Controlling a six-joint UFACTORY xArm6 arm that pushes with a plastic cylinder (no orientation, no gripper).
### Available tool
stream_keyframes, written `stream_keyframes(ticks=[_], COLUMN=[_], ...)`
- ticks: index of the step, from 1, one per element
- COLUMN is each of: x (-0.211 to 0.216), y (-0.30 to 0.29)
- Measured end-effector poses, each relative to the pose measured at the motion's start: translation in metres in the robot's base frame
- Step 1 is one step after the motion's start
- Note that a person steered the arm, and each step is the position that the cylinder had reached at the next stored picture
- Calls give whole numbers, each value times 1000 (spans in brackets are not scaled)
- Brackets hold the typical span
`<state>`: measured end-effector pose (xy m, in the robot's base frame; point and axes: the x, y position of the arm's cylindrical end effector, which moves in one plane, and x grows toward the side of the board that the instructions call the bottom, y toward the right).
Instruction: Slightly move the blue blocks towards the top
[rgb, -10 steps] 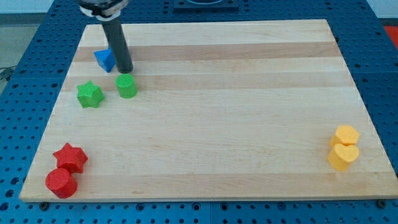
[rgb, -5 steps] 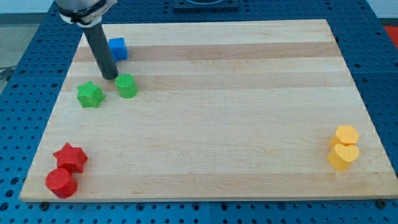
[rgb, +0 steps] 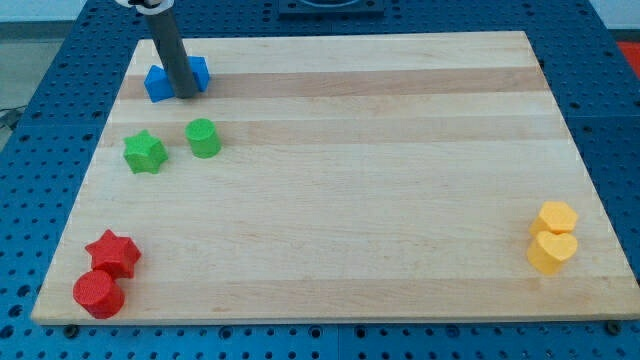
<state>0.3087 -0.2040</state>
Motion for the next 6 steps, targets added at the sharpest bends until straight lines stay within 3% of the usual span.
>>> stream_keyframes(ticks=[2, 6], x=[44, 70], y=[41, -13])
